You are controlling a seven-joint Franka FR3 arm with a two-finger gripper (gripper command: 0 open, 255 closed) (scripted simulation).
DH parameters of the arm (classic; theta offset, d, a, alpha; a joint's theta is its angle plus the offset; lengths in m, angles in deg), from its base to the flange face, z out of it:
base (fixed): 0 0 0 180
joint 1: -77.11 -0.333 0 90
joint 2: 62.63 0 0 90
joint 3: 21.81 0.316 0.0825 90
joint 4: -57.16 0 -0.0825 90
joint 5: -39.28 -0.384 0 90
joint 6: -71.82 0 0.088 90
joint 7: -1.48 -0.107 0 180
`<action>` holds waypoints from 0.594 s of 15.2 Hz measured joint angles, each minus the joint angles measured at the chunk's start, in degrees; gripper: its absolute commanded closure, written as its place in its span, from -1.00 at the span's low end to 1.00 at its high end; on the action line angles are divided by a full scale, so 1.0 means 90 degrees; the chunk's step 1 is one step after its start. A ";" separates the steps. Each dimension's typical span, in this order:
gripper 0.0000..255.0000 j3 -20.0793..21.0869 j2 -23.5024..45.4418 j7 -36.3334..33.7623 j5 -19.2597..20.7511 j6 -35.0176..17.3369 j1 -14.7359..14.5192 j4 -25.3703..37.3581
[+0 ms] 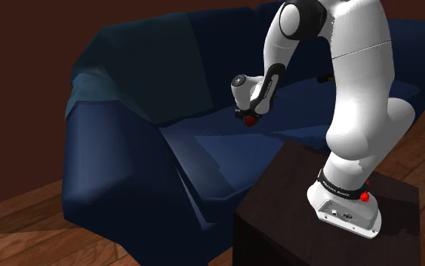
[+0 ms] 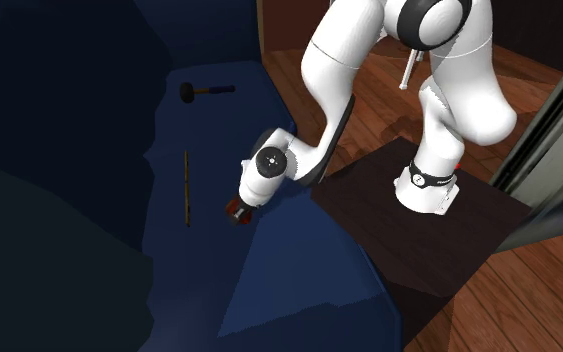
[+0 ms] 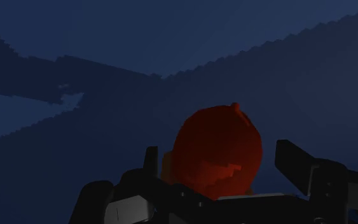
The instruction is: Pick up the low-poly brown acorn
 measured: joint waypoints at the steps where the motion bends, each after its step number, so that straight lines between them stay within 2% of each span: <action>1: -1.00 -0.0038 0.0103 -0.0109 0.0075 -0.0042 -0.0036 0.0046; 5: -1.00 -0.0162 0.0438 -0.0434 0.0316 -0.0199 -0.0131 0.0196; 6: 1.00 -0.0170 0.0482 -0.0455 0.0329 -0.0211 -0.0136 0.0227; 9: 1.00 -0.0172 0.0512 -0.0468 0.0334 -0.0216 -0.0141 0.0249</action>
